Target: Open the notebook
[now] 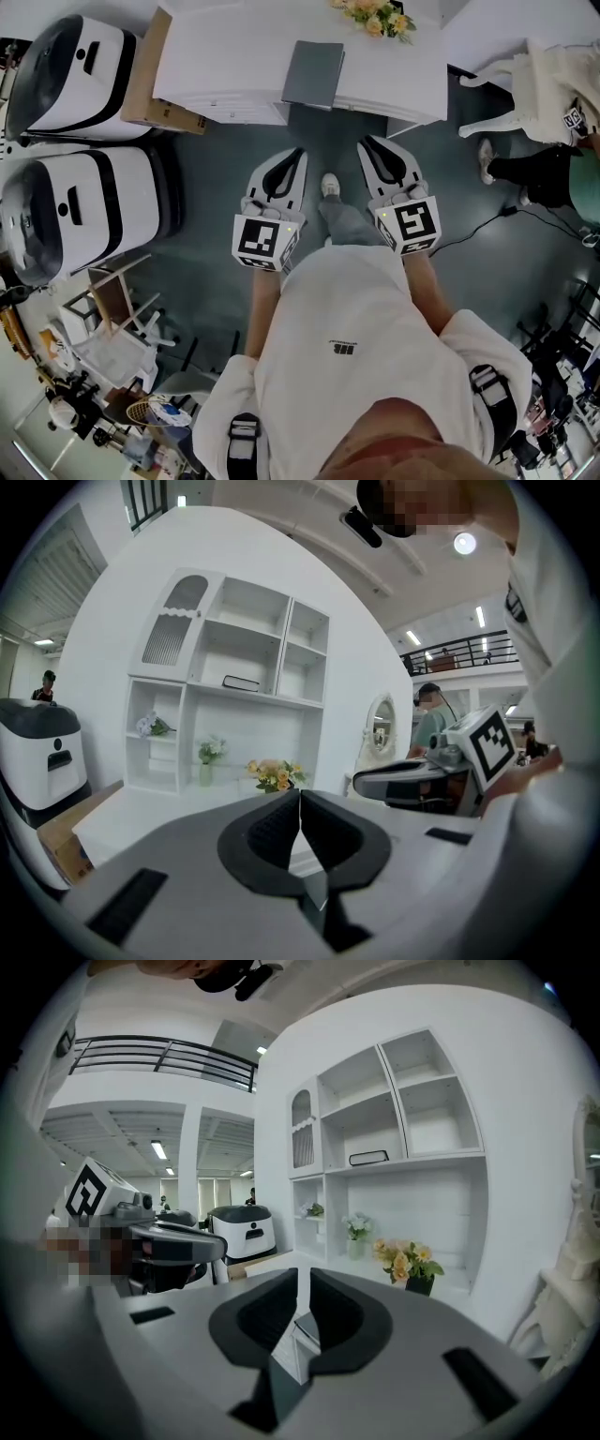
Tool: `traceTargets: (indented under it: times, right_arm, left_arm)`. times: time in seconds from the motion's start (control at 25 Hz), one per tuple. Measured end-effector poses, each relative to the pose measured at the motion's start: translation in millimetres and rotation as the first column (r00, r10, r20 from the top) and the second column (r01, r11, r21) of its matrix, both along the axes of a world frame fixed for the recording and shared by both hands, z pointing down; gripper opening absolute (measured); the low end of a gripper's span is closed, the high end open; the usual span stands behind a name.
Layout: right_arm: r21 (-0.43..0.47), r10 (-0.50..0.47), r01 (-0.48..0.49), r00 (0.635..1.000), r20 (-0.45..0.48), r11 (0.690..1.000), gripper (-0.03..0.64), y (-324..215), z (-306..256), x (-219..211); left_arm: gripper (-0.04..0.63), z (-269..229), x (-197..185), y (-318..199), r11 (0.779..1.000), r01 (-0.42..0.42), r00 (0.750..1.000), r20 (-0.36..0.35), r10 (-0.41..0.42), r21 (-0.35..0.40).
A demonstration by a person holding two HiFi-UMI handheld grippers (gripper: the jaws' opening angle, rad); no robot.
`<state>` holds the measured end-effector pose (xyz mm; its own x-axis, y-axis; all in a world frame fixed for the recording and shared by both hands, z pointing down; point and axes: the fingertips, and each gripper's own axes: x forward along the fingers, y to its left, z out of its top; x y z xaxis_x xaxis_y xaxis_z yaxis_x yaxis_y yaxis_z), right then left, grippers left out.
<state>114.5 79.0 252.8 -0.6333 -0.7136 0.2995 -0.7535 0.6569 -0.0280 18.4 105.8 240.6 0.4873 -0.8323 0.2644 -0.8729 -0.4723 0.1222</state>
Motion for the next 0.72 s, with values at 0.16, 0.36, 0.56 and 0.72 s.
traceTargets:
  times: [0.16,0.36,0.56,0.72]
  right_arm:
    - [-0.040,0.008,-0.008,1.000,0.000,0.999,0.014,-27,20,-4]
    - [-0.093,0.009,-0.009,1.000,-0.008,0.996,0.014,-54,48,-8]
    - [-0.135,0.020,-0.023,1.000,-0.018,0.991,0.014,-70,70,-9]
    - [-0.150,0.036,-0.040,0.999,-0.031,0.988,0.014,-78,83,-8]
  left_arm:
    - [0.000,18,-4,-27,0.999,-0.013,1.000,0.000,0.013,-0.033]
    - [0.000,44,-7,-58,0.997,-0.026,1.000,0.008,0.027,-0.066]
    - [0.000,62,-8,-77,0.995,-0.041,0.999,0.014,0.043,-0.093]
    - [0.000,74,-10,-88,0.993,-0.042,0.999,0.013,0.043,-0.110]
